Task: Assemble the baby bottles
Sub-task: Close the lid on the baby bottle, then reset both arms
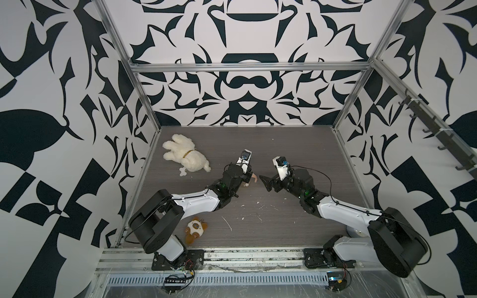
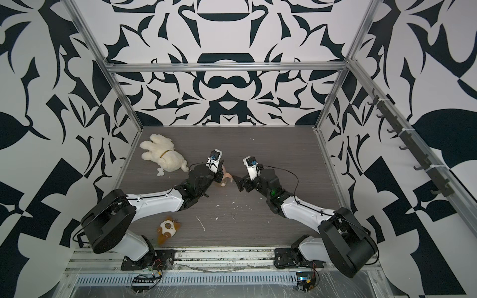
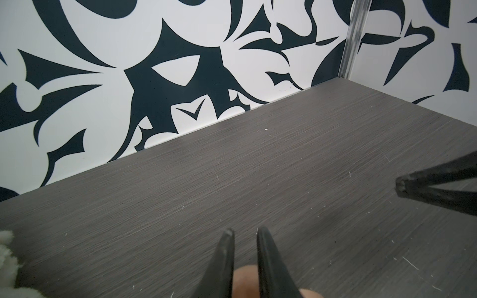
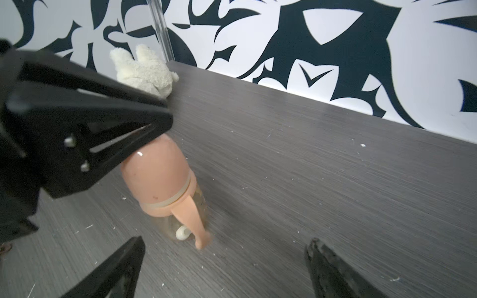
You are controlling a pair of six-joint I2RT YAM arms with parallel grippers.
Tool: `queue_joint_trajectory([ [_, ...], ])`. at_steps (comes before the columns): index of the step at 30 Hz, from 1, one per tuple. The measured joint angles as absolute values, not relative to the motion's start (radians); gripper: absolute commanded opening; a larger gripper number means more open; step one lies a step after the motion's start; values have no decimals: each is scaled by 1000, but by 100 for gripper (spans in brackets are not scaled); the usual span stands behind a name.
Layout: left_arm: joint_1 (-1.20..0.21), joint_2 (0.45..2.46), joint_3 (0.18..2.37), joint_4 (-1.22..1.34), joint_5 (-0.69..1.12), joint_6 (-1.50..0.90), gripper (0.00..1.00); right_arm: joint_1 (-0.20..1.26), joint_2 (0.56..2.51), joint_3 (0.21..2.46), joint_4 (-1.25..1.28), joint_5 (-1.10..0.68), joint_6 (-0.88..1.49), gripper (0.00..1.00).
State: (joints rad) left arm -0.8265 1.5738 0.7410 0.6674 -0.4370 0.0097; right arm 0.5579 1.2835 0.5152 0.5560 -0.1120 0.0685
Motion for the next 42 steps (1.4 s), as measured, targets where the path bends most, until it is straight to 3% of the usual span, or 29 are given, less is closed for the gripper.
queue_joint_trajectory([
  [9, -829, 1578, 741, 683, -426, 17, 24, 549, 1251, 527, 517, -90, 79, 99],
  [11, -829, 1560, 741, 651, -425, 20, 34, 549, 1251, 527, 515, -88, 79, 99],
  [13, -828, 1542, 742, 600, -424, 27, 57, 549, 1251, 527, 509, -88, 79, 99],
  [16, -825, 1534, 744, 488, -427, 31, 78, 549, 1252, 527, 499, -82, 79, 99],
  [19, -822, 1534, 760, 399, -427, 49, 91, 549, 1252, 527, 484, -73, 78, 99],
  [22, -811, 1534, 810, 348, -410, 61, 97, 549, 1251, 527, 463, -61, 75, 99],
  [33, -789, 1437, 890, 216, -253, 102, 99, 545, 1178, 527, 383, 27, 52, 99],
  [39, -779, 1063, 795, 23, -218, 36, 99, 495, 1049, 567, 187, 206, 37, 99],
  [42, -675, 889, 776, -40, -221, -52, 99, 403, 957, 564, 148, 290, 34, 99],
])
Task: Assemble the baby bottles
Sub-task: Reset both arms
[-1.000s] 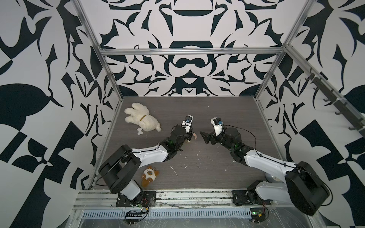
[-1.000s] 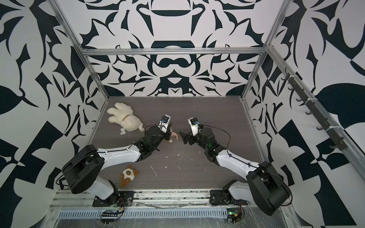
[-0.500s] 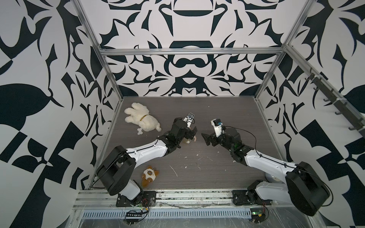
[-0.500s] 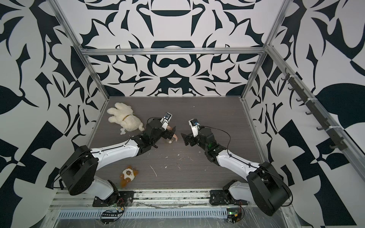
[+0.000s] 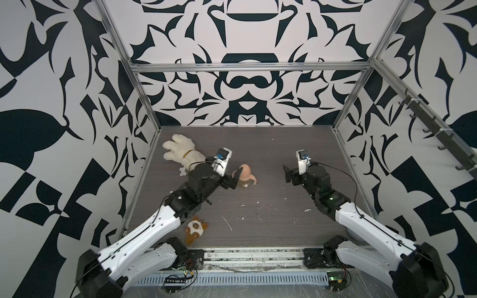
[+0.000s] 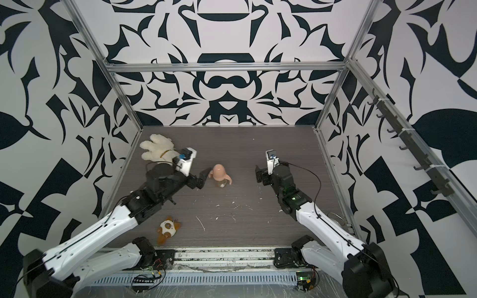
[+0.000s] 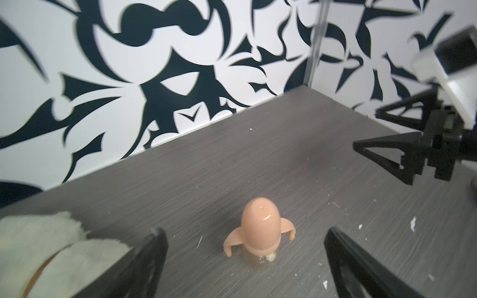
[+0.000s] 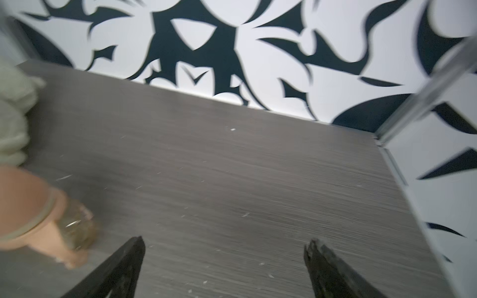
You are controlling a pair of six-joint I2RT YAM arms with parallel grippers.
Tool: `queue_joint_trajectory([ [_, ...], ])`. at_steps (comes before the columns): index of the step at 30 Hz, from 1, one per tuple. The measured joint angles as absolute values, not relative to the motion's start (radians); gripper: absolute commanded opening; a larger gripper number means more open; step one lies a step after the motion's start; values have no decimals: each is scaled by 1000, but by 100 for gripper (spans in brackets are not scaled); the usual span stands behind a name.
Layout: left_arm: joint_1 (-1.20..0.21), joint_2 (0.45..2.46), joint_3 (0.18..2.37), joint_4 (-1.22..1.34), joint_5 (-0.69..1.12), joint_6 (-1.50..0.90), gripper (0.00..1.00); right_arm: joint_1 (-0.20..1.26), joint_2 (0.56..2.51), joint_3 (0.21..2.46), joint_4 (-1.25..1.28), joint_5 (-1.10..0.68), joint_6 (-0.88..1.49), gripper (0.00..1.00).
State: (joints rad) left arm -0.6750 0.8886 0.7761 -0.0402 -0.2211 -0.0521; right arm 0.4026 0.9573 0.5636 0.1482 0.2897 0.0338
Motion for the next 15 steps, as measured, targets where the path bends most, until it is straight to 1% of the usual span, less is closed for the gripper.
queue_joint_trajectory([
  [2, -520, 853, 790, -95, -217, -144, 99, 337, 913, 531, 177, 344, 33, 99],
  [5, -316, 918, 807, -165, -208, -245, 99, 260, 915, 429, 273, 348, 6, 99],
  [7, -257, 994, 807, -193, -226, -270, 99, 233, 977, 385, 314, 332, -9, 99],
  [9, -211, 1066, 787, -180, -256, -273, 99, 203, 1087, 375, 347, 295, -16, 99],
  [12, -105, 1136, 696, -87, -277, -277, 99, 182, 1242, 356, 463, 262, -23, 99],
  [15, -7, 1189, 583, 67, -311, -277, 99, 172, 1364, 331, 607, 261, -31, 99],
])
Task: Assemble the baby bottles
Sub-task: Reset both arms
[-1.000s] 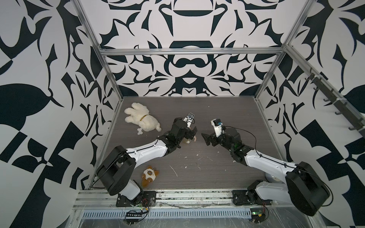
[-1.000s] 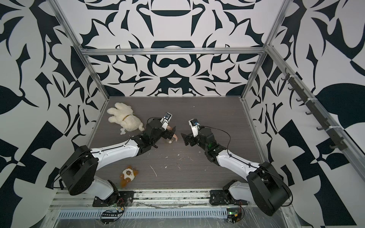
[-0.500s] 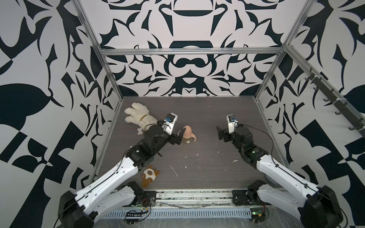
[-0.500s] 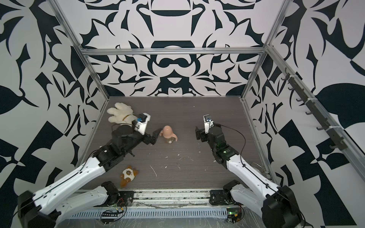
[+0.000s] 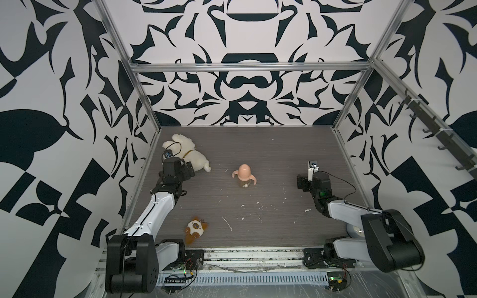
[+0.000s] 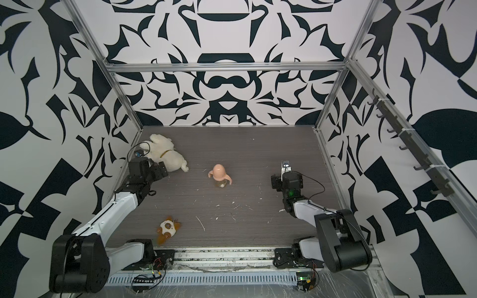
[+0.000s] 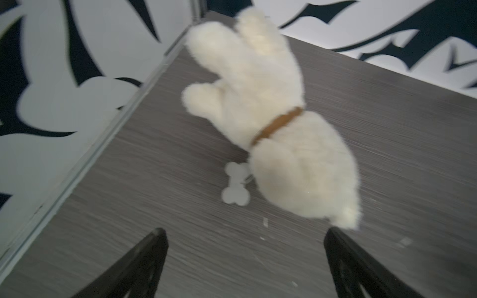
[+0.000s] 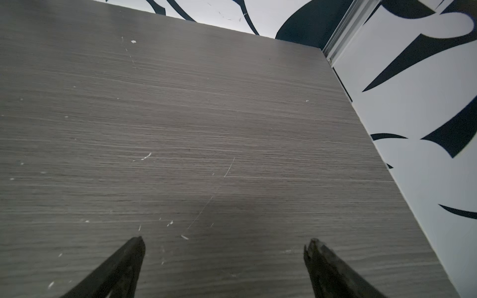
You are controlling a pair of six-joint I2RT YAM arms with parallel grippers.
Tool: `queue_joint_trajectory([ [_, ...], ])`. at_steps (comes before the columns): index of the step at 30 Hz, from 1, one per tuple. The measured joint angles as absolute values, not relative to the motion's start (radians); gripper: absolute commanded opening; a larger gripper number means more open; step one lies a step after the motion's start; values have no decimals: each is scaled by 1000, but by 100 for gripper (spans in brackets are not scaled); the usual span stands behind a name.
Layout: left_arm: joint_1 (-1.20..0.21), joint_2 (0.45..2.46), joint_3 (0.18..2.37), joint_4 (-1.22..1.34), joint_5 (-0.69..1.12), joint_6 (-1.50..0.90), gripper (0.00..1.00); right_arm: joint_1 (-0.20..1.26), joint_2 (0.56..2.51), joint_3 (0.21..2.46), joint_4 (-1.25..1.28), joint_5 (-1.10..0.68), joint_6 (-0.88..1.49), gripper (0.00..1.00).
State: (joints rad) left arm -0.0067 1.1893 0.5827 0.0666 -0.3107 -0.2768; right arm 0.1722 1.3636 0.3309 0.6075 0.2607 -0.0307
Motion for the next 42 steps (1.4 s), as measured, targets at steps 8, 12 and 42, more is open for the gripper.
queue_joint_trajectory([
  [8, 37, 1447, 412, 576, -307, -179, 99, 145, 1576, 320, 857, 257, -31, 99],
  [12, 39, 1558, 373, 748, -265, -145, 99, 128, 1574, 329, 875, 255, -24, 99],
  [42, 39, 1555, 368, 878, -239, -130, 99, 131, 1571, 262, 1008, 257, -12, 99],
])
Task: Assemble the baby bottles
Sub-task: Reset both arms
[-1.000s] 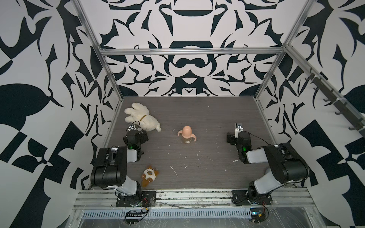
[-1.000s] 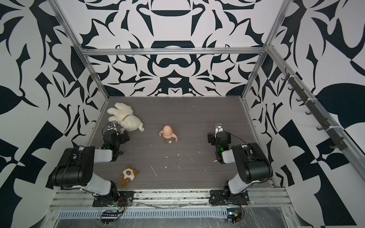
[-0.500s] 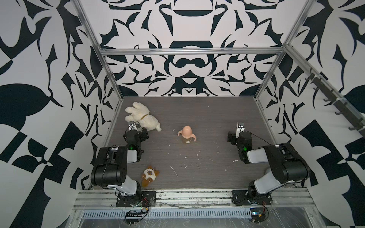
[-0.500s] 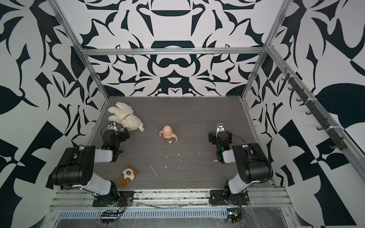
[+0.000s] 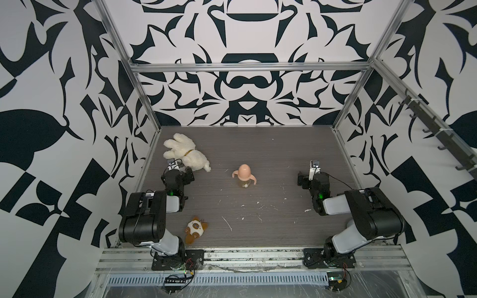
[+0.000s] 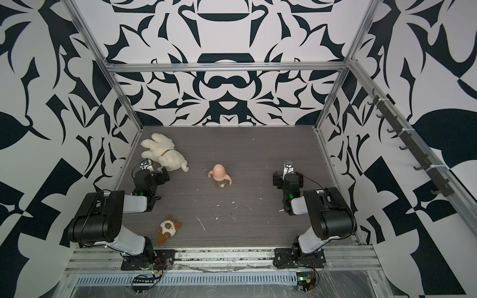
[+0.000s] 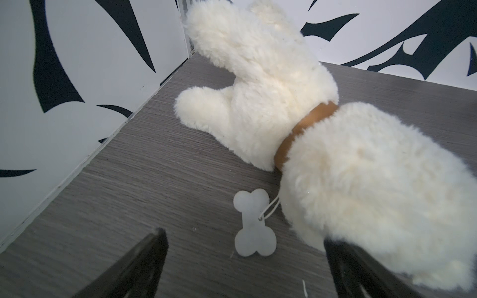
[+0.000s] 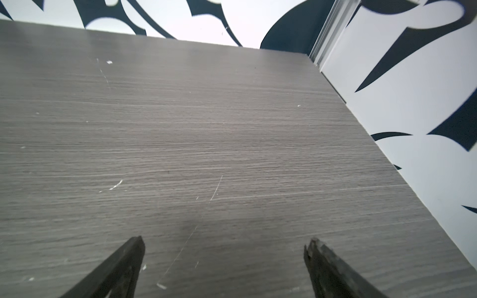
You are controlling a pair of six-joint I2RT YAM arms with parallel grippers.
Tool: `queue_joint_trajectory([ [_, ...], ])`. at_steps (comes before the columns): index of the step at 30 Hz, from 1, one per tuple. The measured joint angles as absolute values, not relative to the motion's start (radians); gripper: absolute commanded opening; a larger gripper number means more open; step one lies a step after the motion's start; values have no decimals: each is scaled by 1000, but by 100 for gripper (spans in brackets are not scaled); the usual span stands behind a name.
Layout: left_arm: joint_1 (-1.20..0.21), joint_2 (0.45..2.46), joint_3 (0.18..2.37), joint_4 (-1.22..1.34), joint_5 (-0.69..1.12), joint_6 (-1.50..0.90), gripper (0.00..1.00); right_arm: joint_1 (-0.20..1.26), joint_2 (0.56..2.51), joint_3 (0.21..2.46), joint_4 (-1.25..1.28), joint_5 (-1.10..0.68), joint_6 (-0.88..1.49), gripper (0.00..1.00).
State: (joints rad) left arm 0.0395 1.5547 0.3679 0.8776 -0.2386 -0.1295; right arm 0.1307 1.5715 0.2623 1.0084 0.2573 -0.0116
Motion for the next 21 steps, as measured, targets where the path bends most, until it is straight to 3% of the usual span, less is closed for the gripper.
queue_joint_trajectory([
  [10, 39, 1555, 368, 878, -239, -130, 99, 161, 1572, 244, 1077, 311, -28, 99],
  [21, 39, 1555, 368, 878, -239, -130, 99, 125, 1571, 325, 932, 351, 16, 99],
])
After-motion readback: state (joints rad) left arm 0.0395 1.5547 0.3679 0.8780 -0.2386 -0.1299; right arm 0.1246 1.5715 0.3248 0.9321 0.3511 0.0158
